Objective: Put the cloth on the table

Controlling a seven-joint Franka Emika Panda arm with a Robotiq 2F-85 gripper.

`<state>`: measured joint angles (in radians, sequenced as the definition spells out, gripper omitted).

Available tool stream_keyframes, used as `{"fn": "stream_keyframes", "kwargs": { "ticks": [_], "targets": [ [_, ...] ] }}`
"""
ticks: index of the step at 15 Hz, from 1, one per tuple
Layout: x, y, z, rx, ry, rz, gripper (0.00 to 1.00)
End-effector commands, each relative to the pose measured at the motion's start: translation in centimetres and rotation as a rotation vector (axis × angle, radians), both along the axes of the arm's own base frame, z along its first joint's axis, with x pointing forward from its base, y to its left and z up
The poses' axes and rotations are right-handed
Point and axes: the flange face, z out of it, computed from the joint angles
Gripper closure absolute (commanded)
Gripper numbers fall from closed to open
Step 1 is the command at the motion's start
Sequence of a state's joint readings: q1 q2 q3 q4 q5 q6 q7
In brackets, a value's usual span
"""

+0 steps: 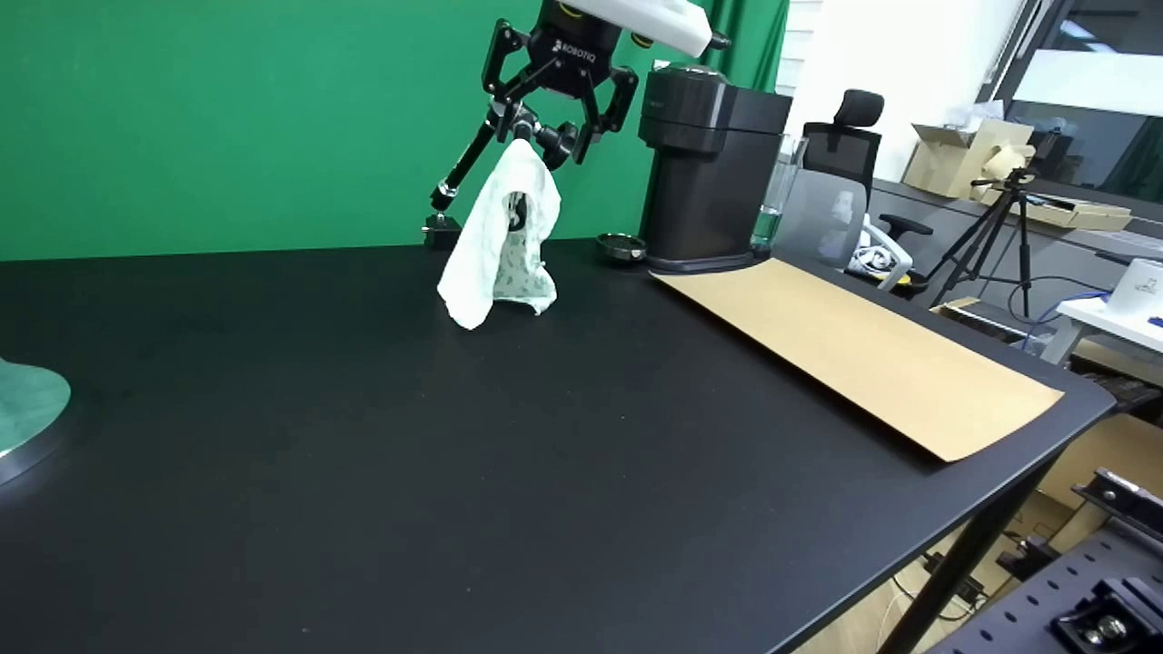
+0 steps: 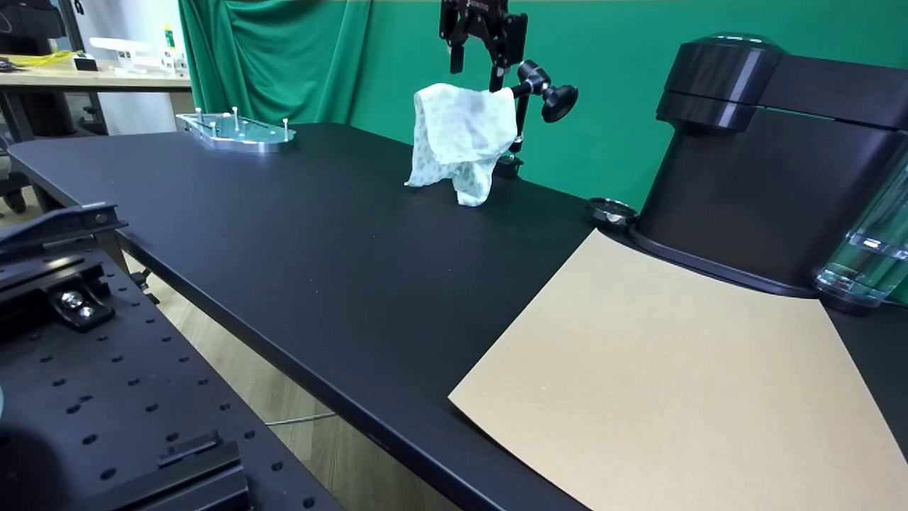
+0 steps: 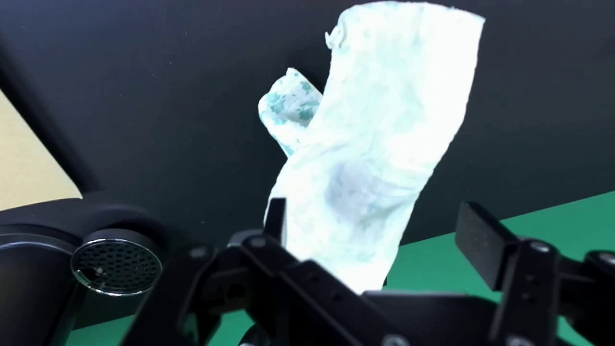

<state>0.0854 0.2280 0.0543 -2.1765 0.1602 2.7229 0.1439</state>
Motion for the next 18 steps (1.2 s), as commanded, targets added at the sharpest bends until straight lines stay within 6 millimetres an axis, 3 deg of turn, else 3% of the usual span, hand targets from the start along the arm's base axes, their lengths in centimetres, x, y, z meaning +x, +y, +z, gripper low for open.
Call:
{"fn": "stream_keyframes", "kwargs": {
  "ticks": [1,9,11,18],
  "targets": [
    [1.0,0.8,-0.1,0.023,0.011,-0.034,0.40],
    [0.7,1.6,-1.0,0.041,0.040,-0.044,0.96],
    [0.6,1.6,-0.9,0.044,0.042,-0.047,1.00],
    [-1.3,1.6,0.1,0.054,0.042,-0.056,1.00]
  ]
}}
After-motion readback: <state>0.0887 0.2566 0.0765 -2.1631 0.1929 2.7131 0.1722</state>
